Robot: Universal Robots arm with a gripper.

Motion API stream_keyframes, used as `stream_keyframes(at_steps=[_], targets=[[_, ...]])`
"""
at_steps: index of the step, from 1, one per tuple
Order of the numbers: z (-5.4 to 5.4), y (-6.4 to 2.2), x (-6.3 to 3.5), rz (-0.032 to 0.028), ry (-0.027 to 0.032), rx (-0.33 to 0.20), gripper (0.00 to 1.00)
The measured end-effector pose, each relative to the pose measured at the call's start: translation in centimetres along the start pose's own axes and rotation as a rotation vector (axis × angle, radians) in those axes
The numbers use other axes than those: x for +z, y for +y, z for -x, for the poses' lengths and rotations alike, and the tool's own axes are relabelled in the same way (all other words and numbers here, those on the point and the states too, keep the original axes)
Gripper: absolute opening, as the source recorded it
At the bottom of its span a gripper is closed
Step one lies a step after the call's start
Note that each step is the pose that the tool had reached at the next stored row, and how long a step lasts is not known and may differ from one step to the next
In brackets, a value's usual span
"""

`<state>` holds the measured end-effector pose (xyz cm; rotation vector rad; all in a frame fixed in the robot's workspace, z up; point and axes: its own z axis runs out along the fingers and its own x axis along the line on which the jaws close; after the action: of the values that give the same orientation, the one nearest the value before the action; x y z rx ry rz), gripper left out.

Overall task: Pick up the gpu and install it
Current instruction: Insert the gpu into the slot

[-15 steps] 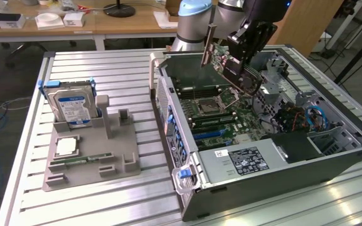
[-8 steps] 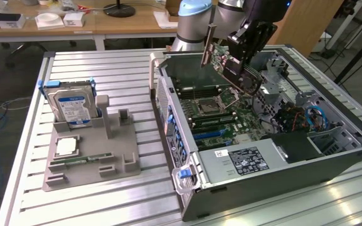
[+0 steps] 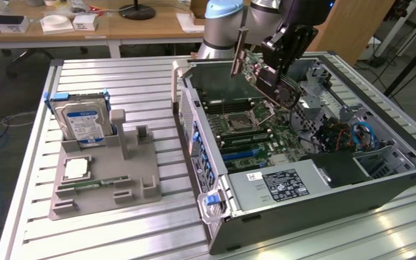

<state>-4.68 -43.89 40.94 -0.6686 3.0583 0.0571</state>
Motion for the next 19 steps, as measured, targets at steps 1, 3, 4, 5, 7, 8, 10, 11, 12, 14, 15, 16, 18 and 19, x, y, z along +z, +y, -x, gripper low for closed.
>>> stream_keyframes(at_steps=[1, 3, 4, 5, 7, 8, 10, 11, 12, 14, 15, 16, 18, 19], targets=[[0.00, 0.00, 0.00, 0.0001, 0.0001, -0.003, 0.26], [0.00, 0.01, 0.00, 0.0002, 0.0004, -0.014, 0.26], [0.00, 0.01, 0.01, 0.0004, 0.0008, -0.023, 0.26], [0.00, 0.01, 0.01, 0.0006, 0.0012, -0.036, 0.26], [0.00, 0.01, 0.02, 0.0012, 0.0022, -0.066, 0.26], [0.00, 0.01, 0.02, 0.0014, 0.0027, -0.080, 0.26], [0.00, 0.01, 0.03, 0.0021, 0.0040, -0.121, 0.26], [0.00, 0.00, 0.03, 0.0024, 0.0045, -0.134, 0.26], [0.00, 0.00, 0.04, 0.0027, 0.0049, -0.148, 0.26], [0.00, 0.00, 0.04, 0.0031, 0.0058, -0.173, 0.26], [0.00, 0.00, 0.05, 0.0033, 0.0062, -0.185, 0.26], [0.00, 0.00, 0.05, 0.0035, 0.0065, -0.197, 0.26], [0.00, 0.00, 0.06, 0.0040, 0.0074, -0.222, 0.26], [0.00, 0.00, 0.07, 0.0042, 0.0078, -0.234, 0.26]])
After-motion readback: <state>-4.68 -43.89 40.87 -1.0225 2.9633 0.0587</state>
